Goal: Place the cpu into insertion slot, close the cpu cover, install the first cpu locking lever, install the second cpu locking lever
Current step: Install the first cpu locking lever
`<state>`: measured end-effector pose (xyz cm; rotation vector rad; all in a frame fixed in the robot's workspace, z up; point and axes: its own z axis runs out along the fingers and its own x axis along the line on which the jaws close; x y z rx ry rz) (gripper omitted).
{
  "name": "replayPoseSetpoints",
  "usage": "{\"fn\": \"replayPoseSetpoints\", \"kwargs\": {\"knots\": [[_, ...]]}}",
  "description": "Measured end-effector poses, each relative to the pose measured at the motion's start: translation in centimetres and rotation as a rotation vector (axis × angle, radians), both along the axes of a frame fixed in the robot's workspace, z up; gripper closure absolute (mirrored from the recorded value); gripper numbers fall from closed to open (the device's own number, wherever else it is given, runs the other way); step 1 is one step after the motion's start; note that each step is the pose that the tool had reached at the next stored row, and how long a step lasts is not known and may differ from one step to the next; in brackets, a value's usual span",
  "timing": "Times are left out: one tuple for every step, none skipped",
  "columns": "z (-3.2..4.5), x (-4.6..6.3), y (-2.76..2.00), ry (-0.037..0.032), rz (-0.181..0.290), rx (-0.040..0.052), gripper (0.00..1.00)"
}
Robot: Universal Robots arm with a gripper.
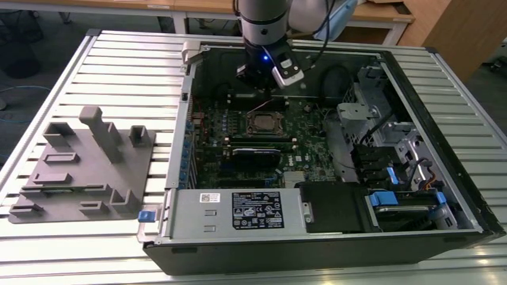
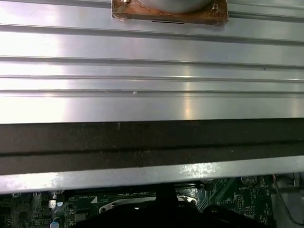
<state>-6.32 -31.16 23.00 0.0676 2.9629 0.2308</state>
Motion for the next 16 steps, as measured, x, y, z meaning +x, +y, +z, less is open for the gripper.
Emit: {"fn": "replayPoseSetpoints", "kwargs": {"knots": [[-0.06, 0.0, -0.03, -0.0006, -0.001, -0.0020, 0.89], [-0.14, -0.1, -0.06, -0.0015, -0.003, -0.0036, 0.89], [-0.23, -0.1, -0.09, -0.0026, -0.007, -0.0051, 0.89], [-0.34, -0.1, -0.12, -0.0037, -0.011, -0.0062, 0.89], [-0.45, -0.2, -0.13, -0.0047, -0.018, -0.0069, 0.89], [-0.55, -0.2, -0.13, -0.0052, -0.027, -0.0071, 0.89], [-0.65, -0.2, -0.13, -0.0054, -0.038, -0.0073, 0.89], [-0.74, -0.2, -0.13, -0.0056, -0.049, -0.0073, 0.89], [-0.84, -0.2, -0.13, -0.0056, -0.060, -0.0075, 0.89], [-0.93, -0.2, -0.13, -0.0057, -0.072, -0.0075, 0.89], [-1.03, -0.2, -0.13, -0.0057, -0.085, -0.0075, 0.89], [-1.13, -0.2, -0.13, -0.0059, -0.096, -0.0075, 0.89], [-1.24, -0.2, -0.13, -0.0060, -0.107, -0.0075, 0.89], [-1.35, -0.2, -0.13, -0.0062, -0.116, -0.0075, 0.89], [-1.45, -0.2, -0.12, -0.0063, -0.123, -0.0075, 0.89], [-1.55, -0.2, -0.08, -0.0063, -0.129, -0.0075, 0.89]]}}
